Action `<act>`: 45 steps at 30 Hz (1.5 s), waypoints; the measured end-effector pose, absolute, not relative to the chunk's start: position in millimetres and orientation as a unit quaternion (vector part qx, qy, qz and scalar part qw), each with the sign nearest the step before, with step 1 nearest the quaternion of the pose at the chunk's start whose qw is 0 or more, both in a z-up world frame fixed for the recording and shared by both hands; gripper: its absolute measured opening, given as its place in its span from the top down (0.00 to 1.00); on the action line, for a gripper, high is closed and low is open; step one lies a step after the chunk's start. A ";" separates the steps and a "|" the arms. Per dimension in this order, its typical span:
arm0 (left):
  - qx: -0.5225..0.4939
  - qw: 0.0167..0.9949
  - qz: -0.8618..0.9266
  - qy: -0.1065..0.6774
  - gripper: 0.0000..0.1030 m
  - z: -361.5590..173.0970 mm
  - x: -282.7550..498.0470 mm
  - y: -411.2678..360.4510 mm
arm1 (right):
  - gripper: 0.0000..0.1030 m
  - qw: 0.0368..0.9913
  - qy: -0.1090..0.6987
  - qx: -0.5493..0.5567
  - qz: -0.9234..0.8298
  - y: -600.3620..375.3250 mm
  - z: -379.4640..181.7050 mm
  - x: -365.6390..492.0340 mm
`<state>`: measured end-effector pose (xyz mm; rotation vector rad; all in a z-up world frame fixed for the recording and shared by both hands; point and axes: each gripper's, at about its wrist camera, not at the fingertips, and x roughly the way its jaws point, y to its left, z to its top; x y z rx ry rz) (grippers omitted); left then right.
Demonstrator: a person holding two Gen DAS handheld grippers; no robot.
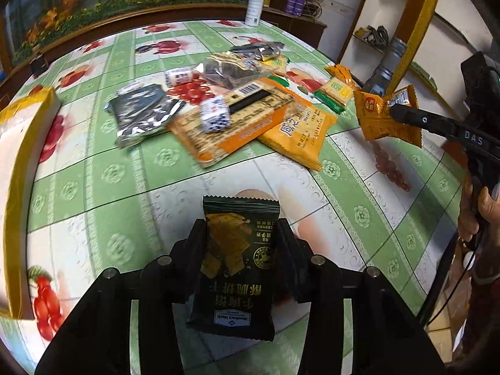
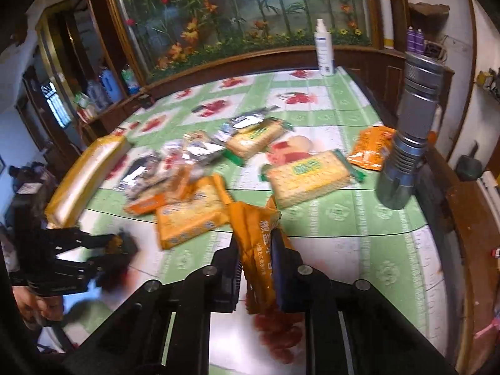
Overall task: Organize snacks
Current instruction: 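Carry both packs to the white tray and release them inside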
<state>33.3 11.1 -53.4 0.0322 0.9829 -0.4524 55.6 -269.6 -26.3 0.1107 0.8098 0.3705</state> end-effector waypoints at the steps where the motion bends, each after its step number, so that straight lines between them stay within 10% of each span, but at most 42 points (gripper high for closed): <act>1: 0.010 0.860 -0.210 0.465 0.59 -50.8 30.3 19.1 | 0.85 0.898 0.388 0.061 0.197 -261.6 -21.7 53.2; 32: -0.160 0.859 0.113 0.473 0.58 -63.5 55.5 290.2 | 0.86 0.733 0.447 0.109 0.501 140.6 -61.4 158.2; 36: -0.160 0.855 0.132 0.476 0.58 -62.5 48.6 289.8 | 0.77 0.731 0.462 0.105 0.491 145.7 -71.3 161.4; 40: -0.177 0.853 0.143 0.471 0.54 -55.0 41.2 288.4 | 0.38 0.750 0.448 0.108 0.475 128.6 -65.1 165.4; 45: -0.208 0.869 0.134 0.428 0.45 -32.9 30.2 279.2 | 0.35 0.769 0.423 0.131 0.461 83.0 -49.4 164.4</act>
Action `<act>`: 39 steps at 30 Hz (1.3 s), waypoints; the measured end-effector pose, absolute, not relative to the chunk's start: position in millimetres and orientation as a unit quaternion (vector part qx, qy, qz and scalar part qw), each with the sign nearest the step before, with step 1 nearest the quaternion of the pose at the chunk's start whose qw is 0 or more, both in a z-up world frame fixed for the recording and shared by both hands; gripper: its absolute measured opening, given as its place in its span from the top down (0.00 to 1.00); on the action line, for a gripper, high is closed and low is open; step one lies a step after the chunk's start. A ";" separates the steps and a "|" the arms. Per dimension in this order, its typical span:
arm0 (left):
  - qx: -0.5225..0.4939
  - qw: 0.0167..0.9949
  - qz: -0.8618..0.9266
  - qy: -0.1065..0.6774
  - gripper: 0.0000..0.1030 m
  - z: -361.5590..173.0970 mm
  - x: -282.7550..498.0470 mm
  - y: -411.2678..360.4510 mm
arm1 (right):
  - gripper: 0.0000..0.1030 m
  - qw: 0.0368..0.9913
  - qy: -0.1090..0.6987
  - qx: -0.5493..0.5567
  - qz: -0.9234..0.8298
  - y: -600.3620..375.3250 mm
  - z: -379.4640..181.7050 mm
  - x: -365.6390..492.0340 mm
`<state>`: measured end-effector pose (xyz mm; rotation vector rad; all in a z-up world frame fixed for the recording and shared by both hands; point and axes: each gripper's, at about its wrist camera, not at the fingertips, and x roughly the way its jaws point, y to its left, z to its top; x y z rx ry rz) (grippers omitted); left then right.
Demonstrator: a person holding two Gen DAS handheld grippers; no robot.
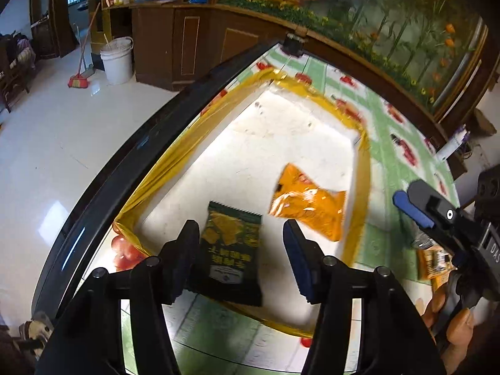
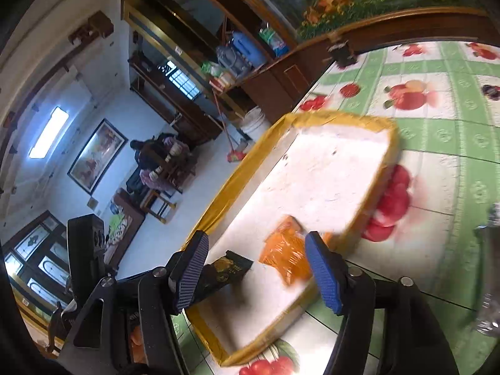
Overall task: Organize snacks
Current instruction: 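Carry both packs to the white tray and release them inside, then grasp a small white milk candy with the left gripper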
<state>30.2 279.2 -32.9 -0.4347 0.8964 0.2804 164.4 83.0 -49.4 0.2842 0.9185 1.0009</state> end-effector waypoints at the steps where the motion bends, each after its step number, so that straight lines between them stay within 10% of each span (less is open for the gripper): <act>1: -0.208 0.873 0.135 0.421 0.44 -28.0 29.6 275.6 | 0.35 0.773 0.420 0.138 0.455 69.8 -46.6 164.0; 5: -0.201 0.887 0.120 0.398 0.30 -12.7 31.0 255.1 | 0.34 0.798 0.395 0.161 0.426 5.4 -31.3 155.4; 16: -0.111 0.894 0.007 0.435 0.30 -21.0 62.2 142.4 | 0.34 0.860 0.364 0.211 0.288 -161.8 -30.8 134.0; 39: 0.090 0.895 -0.155 0.409 0.30 -16.5 93.4 -12.6 | 0.32 0.898 0.362 0.083 0.236 -206.8 -35.9 91.3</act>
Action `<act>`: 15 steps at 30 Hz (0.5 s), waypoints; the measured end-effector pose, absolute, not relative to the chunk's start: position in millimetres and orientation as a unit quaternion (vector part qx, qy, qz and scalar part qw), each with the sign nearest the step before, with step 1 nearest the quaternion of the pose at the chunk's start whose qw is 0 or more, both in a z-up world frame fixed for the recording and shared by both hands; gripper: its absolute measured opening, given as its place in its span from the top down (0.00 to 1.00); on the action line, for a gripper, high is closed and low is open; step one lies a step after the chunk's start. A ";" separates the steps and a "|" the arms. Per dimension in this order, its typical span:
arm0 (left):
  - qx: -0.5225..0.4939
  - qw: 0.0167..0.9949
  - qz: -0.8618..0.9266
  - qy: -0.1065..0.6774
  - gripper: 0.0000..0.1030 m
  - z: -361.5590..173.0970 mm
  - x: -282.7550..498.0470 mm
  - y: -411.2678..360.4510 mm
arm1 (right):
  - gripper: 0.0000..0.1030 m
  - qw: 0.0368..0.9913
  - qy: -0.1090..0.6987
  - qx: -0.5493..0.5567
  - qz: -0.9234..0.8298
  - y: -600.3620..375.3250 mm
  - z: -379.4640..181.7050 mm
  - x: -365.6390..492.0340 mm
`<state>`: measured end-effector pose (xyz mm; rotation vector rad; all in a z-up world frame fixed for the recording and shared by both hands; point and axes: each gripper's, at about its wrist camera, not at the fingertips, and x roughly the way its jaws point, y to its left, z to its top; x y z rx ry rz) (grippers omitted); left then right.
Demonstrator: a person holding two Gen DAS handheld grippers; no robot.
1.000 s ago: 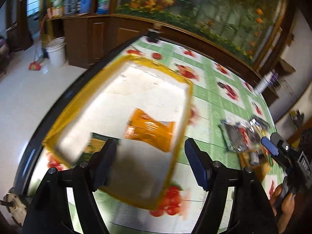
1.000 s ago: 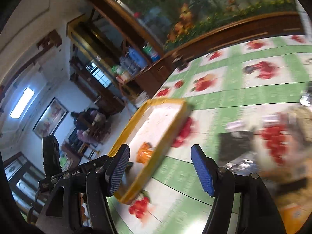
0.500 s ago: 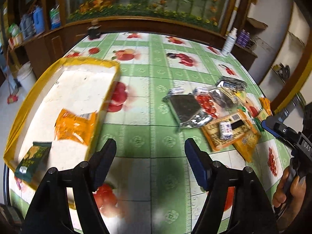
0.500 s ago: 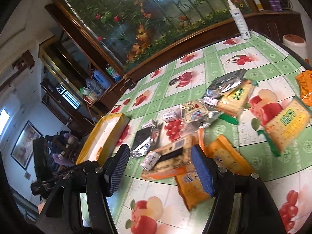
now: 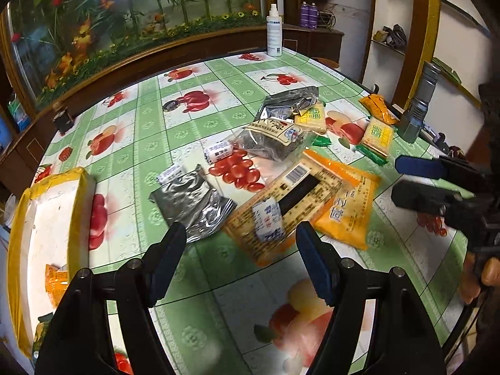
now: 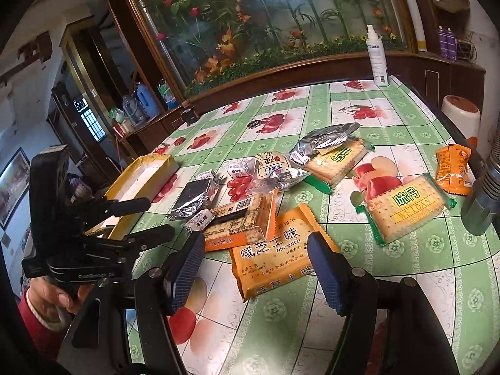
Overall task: Organize snacks
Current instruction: 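Grasp a small white milk candy with the left gripper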
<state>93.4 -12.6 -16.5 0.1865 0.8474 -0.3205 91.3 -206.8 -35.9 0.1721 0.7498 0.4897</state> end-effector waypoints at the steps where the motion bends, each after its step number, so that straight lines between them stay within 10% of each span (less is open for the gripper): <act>1: 0.083 0.895 -0.156 0.410 0.30 -17.0 96.2 -13.7 | 0.32 0.898 0.360 0.083 0.239 -206.7 -35.6 91.4; 9: 0.057 0.887 -0.143 0.436 0.32 -35.1 112.7 -23.7 | 0.32 0.903 0.357 0.066 0.230 -199.8 -36.0 98.0; 13: 0.032 0.880 -0.164 0.445 0.79 -41.0 112.1 -16.0 | 0.32 0.902 0.357 0.067 0.233 -198.2 -36.0 103.0; 15: 0.026 0.880 -0.167 0.444 0.84 -42.3 109.9 -9.7 | 0.32 0.901 0.356 0.063 0.239 -195.6 -35.1 105.9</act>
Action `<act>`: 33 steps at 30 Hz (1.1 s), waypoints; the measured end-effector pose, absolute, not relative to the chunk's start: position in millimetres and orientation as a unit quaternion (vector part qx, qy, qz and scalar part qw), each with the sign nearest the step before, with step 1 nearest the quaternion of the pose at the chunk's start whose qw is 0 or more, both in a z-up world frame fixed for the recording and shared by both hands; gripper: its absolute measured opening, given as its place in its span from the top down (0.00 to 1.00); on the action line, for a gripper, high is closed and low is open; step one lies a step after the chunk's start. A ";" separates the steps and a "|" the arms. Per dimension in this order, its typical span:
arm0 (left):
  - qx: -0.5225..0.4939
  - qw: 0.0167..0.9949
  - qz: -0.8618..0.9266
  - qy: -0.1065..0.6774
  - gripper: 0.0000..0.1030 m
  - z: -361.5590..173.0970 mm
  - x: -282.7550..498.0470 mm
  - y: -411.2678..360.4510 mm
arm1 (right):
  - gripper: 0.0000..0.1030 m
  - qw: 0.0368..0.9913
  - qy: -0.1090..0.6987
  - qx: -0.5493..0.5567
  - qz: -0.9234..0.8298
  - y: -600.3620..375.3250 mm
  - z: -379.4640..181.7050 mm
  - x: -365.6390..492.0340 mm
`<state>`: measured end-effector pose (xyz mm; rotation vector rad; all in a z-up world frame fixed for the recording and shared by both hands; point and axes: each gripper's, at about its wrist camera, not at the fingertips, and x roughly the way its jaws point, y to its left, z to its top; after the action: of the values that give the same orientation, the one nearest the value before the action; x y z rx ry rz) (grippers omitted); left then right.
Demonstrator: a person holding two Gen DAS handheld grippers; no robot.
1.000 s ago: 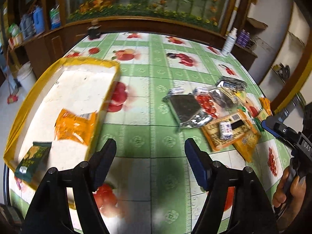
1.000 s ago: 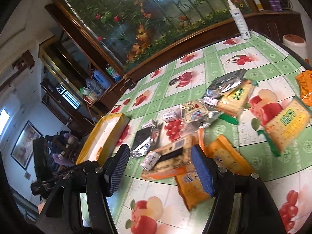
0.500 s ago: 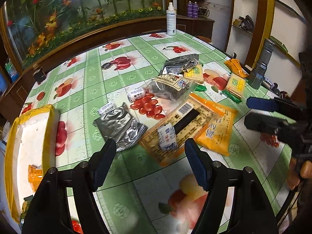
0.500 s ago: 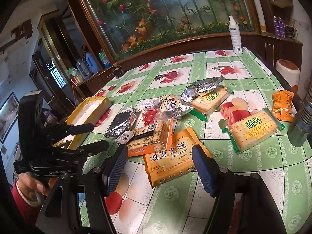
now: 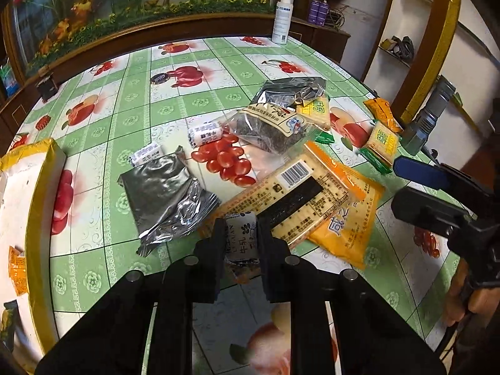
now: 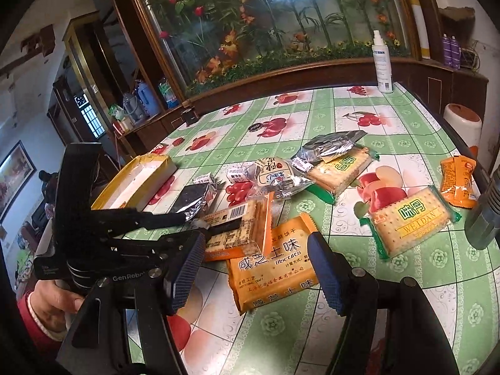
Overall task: Organize snacks
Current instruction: 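Grasp a small white milk candy with the left gripper, then grasp the long cracker pack with the right gripper and lift it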
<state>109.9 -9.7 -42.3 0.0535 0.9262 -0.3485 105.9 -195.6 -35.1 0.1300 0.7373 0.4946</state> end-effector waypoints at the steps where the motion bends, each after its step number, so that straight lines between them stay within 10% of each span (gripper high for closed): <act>1: 0.024 0.881 -0.167 0.442 0.84 -42.9 107.2 -5.7 | 0.32 0.900 0.357 0.059 0.242 -193.6 -34.8 107.1; 33: -0.085 0.875 -0.132 0.458 0.84 -46.4 38.4 108.1 | 0.17 0.703 0.421 -0.380 0.429 -58.4 -69.7 132.8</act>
<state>38.4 108.1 -46.4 -0.1774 0.9566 -0.2764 132.8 -58.4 -69.7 -0.8447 0.9358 0.9555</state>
